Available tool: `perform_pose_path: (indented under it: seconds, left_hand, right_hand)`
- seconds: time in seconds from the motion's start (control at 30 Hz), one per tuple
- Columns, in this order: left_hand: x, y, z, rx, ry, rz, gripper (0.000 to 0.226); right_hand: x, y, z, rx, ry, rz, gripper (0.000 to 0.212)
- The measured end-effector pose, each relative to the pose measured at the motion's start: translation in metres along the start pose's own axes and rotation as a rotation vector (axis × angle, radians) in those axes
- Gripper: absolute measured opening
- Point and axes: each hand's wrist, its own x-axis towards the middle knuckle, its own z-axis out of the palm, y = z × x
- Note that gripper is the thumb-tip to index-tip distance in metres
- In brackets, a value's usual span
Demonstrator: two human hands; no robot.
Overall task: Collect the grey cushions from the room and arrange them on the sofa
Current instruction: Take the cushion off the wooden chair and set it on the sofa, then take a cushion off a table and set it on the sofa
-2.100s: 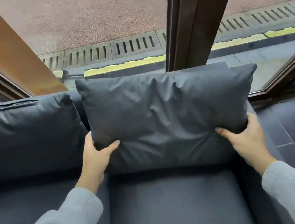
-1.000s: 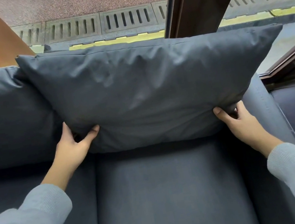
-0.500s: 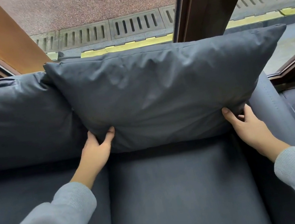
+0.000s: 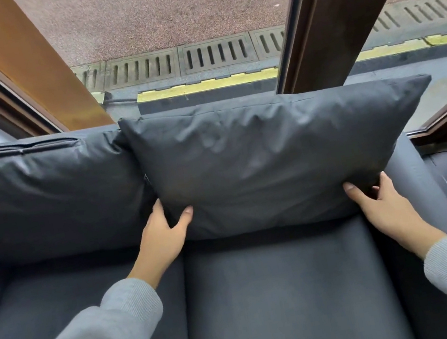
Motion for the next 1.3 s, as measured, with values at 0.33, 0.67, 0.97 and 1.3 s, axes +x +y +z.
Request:
perform_pose_path:
  seconds: [0.33, 0.67, 0.97, 1.3]
  left_hand:
    - [-0.013, 0.093, -0.053, 0.088, -0.015, 0.035, 0.067]
    - [-0.053, 0.194, -0.127, 0.652, -0.098, 0.441, 0.083]
    - [-0.178, 0.265, -0.152, 0.982, -0.061, 0.570, 0.089]
    - [-0.382, 0.311, -0.189, 0.972, 0.040, 0.589, 0.094]
  right_hand:
    - [-0.046, -0.103, -0.044, -0.112, 0.078, -0.121, 0.090]
    - [-0.126, -0.195, -0.121, -0.590, 0.042, -0.259, 0.083]
    - [-0.217, -0.239, -0.193, -0.731, 0.177, -0.267, 0.088]
    - [-0.411, -0.212, -0.292, -0.706, 0.240, -0.341, 0.104]
